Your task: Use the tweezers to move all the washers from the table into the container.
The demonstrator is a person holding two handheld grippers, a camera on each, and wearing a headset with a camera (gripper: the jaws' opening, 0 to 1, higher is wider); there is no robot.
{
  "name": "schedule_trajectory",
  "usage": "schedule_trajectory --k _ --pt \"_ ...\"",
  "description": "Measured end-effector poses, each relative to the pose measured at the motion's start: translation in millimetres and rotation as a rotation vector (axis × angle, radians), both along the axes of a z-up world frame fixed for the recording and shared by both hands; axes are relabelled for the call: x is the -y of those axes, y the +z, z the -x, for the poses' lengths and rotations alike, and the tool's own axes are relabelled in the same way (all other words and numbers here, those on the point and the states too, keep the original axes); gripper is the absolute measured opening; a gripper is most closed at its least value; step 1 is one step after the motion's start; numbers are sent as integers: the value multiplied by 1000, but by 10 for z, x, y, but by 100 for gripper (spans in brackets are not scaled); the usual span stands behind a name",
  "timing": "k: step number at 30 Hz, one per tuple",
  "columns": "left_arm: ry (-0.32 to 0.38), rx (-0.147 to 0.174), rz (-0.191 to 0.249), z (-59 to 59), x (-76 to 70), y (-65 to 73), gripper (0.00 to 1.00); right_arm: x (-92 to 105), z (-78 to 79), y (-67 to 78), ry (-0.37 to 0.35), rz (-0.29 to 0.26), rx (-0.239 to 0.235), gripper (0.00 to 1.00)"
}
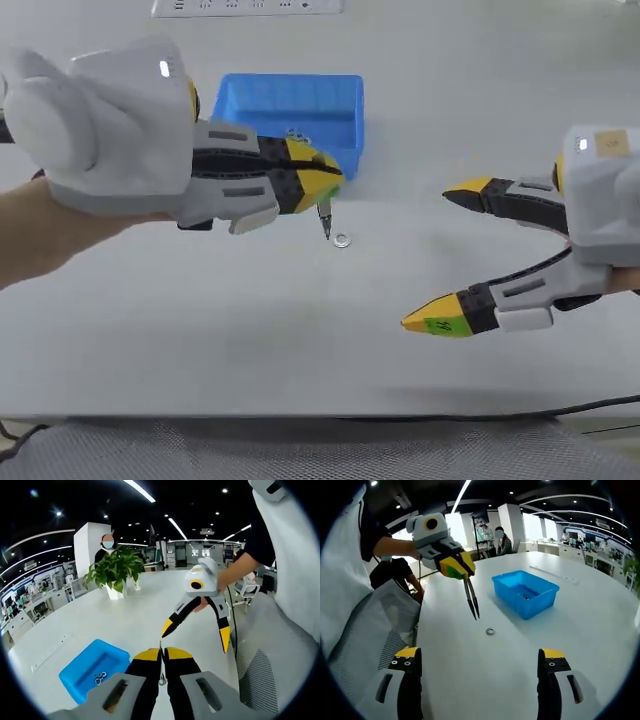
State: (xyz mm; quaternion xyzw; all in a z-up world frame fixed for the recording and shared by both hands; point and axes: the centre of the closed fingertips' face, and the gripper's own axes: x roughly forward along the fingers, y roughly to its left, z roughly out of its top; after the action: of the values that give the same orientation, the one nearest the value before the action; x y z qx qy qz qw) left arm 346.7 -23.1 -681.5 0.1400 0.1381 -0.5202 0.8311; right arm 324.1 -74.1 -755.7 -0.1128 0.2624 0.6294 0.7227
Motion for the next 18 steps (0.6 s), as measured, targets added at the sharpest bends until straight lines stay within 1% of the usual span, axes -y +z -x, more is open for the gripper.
schedule_trajectory --k 3,8,10,12,13,15,18 --pt "-2 -8 4 -8 22 -41 6 1 -28 -17 -2 -2 -7 97" --pt "-8 -8 19 -50 83 -70 6 -11 -57 -17 -7 -12 -19 97" --pt "-14 -4 15 -65 103 -96 6 -11 -62 -28 -8 -13 -24 97" --pt "-16 -13 16 -79 111 -115 6 -11 -64 -35 -13 -19 -37 97" --pt "-16 -12 14 -84 115 -130 6 -18 -61 -22 -18 -31 -47 96" --pt "-16 -14 9 -97 114 -158 6 -22 -58 -16 -18 -35 -50 96" --pt "-18 -15 14 -101 122 -157 6 -23 -49 -27 -15 -34 -54 96"
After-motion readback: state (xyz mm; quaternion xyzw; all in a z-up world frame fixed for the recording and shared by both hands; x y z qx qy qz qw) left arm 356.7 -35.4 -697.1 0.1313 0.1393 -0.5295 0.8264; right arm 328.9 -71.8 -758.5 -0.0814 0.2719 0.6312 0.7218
